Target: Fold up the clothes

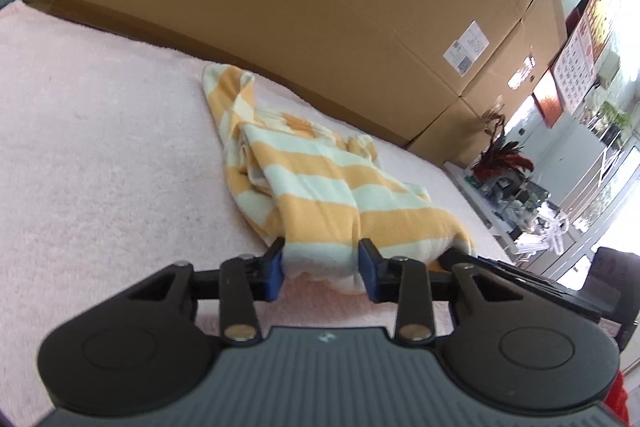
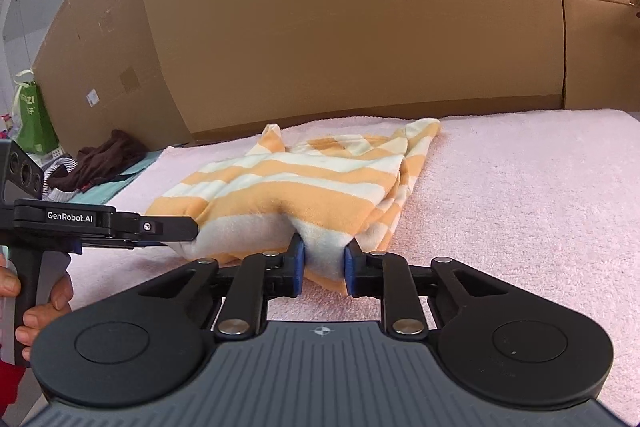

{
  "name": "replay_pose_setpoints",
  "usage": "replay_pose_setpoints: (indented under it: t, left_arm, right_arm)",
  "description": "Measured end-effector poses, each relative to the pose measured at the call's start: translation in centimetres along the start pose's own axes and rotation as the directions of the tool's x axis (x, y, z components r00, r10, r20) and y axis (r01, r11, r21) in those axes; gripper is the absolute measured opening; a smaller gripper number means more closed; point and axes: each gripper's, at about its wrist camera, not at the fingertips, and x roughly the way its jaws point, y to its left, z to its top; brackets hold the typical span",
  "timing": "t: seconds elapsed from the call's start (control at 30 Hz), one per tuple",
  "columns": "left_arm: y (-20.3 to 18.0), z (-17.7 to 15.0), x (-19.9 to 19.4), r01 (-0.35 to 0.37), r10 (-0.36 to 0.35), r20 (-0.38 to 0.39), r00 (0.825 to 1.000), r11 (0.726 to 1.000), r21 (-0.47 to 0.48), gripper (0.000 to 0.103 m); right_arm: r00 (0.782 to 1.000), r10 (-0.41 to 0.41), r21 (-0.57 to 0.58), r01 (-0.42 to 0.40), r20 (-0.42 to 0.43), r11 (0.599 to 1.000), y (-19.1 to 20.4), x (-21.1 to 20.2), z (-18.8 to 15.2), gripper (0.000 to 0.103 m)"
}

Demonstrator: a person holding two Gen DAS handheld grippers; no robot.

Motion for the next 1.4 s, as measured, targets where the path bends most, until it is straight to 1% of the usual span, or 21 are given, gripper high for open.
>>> replay_pose_setpoints:
  t: [0.07, 0.1, 0.13, 0.2, 0.27, 0.3, 0.4, 0.47, 0.53, 0.57, 0.63, 0.73, 0.77, 0.83, 0.97, 1.07, 1.13, 1.2, 1.23, 1.3, 1.4]
  left_arm:
    - [-0.3, -0.6, -0.4, -0.006, 0.006, -0.023, 1.0, 1.0, 0.019, 0.037]
    - [-0.2, -0.9, -0.2, -0.021, 0.021, -0.032, 0.999, 0.999, 0.029, 0.041]
    - [-0.1, -1.2, 0.0, -0.033, 0.034, -0.035, 0.999, 0.999, 0.037, 0.046]
    - [0.1, -1.2, -0.3, -0.038, 0.039, -0.035, 0.999, 0.999, 0.018, 0.047]
    - [0.0, -0.8, -1.0, -0.055, 0.055, -0.024, 0.998, 0.998, 0.01, 0.046]
    - [-0.2, -0.6, -1.6, -0.075, 0.075, -0.008, 0.997, 0.997, 0.022, 0.041]
    - [-2.7, 0.6, -3.2, -0.127, 0.115, 0.1, 0.988, 0.984, 0.129, 0.041]
    - [-4.8, 1.5, -4.1, -0.145, 0.108, 0.183, 0.977, 0.968, 0.206, 0.048]
    - [-6.3, 2.2, -3.2, -0.105, 0.05, 0.222, 0.974, 0.964, 0.243, 0.072]
    - [-6.7, 2.4, -2.3, -0.081, 0.027, 0.216, 0.976, 0.967, 0.243, 0.072]
    - [-6.6, 2.6, 0.5, -0.073, 0.035, 0.173, 0.984, 0.974, 0.216, 0.067]
    - [-5.3, 1.3, 3.8, -0.19, 0.168, 0.128, 0.977, 0.964, 0.186, 0.058]
    - [-4.7, 0.8, 4.4, -0.219, 0.201, 0.112, 0.973, 0.96, 0.175, 0.059]
    - [-4.3, 0.3, 3.9, -0.21, 0.193, 0.11, 0.975, 0.963, 0.17, 0.061]
    - [-4.7, -0.7, 3.2, -0.224, 0.202, 0.11, 0.973, 0.941, 0.252, 0.062]
    - [-5.3, -1.2, 2.9, -0.247, 0.217, 0.13, 0.967, 0.925, 0.289, 0.065]
    - [-5.6, -0.5, 2.5, -0.221, 0.191, 0.133, 0.973, 0.936, 0.273, 0.07]
    - [-5.8, 0.8, 2.0, -0.164, 0.13, 0.15, 0.98, 0.957, 0.24, 0.075]
    - [-5.9, 1.5, 2.1, -0.17, 0.133, 0.165, 0.977, 0.957, 0.234, 0.081]
    - [-6.0, 2.8, 2.8, -0.217, 0.176, 0.187, 0.967, 0.948, 0.232, 0.082]
    - [-5.0, 3.8, 5.2, -0.249, 0.227, 0.126, 0.966, 0.947, 0.203, 0.078]
  right_arm:
    - [0.999, 0.038, -0.025, -0.038, -0.02, 0.999, -0.1, -0.9, -0.2, 0.021]
    - [0.998, 0.048, -0.046, -0.05, -0.042, 0.998, -0.2, -1.1, -0.4, 0.022]
    - [0.998, 0.037, -0.066, -0.04, -0.046, 0.997, 0.0, -1.3, -0.6, 0.023]
    - [0.999, 0.01, -0.104, -0.015, -0.049, 0.994, 0.3, -1.7, -1.1, 0.028]
    - [0.999, -0.018, -0.143, 0.011, -0.051, 0.99, 0.7, -2.2, -1.7, 0.028]
    - [0.999, -0.032, -0.133, 0.028, -0.033, 0.991, 0.4, -2.8, -1.6, 0.028]
    - [0.995, -0.07, -0.041, 0.074, 0.076, 0.996, -0.8, -4.9, -0.3, 0.029]
    - [0.987, -0.056, 0.034, 0.052, 0.152, 0.998, -1.2, -5.4, 0.7, 0.03]
    - [0.984, -0.02, 0.07, 0.007, 0.177, 0.998, -0.8, -4.3, 1.5, 0.03]
    - [0.986, -0.005, 0.086, -0.01, 0.168, 0.996, -0.4, -3.3, 1.8, 0.03]
    - [0.991, 0.006, 0.112, -0.021, 0.132, 0.993, 0.4, -0.9, 1.9, 0.029]
    - [0.997, -0.011, 0.161, -0.001, 0.076, 0.987, 0.5, 1.6, 1.5, 0.029]
    - [0.998, -0.053, 0.18, 0.044, 0.041, 0.983, 0.3, 2.4, 1.2, 0.028]
    - [0.993, -0.117, 0.202, 0.116, -0.007, 0.973, -0.4, 3.5, 0.4, 0.018]
    - [0.993, -0.119, 0.206, 0.119, -0.011, 0.971, -1.3, 3.6, 0.4, 0.005]
    - [0.994, -0.105, 0.244, 0.101, 0.003, 0.964, -1.8, 3.3, 0.1, 0.005]
    - [0.993, -0.114, 0.251, 0.101, 0.035, 0.963, -1.6, 2.7, 0.0, 0.006]
    - [0.99, -0.123, 0.255, 0.102, 0.067, 0.962, -1.4, 2.1, 0.0, 0.015]
    - [0.989, -0.123, 0.256, 0.098, 0.084, 0.962, -1.3, 2.1, 0.4, 0.016]
    - [0.988, -0.11, 0.25, 0.08, 0.108, 0.965, -1.2, 2.3, 1.3, 0.018]
    - [0.991, -0.099, 0.194, 0.082, 0.084, 0.978, -0.7, 4.2, 2.8, 0.018]
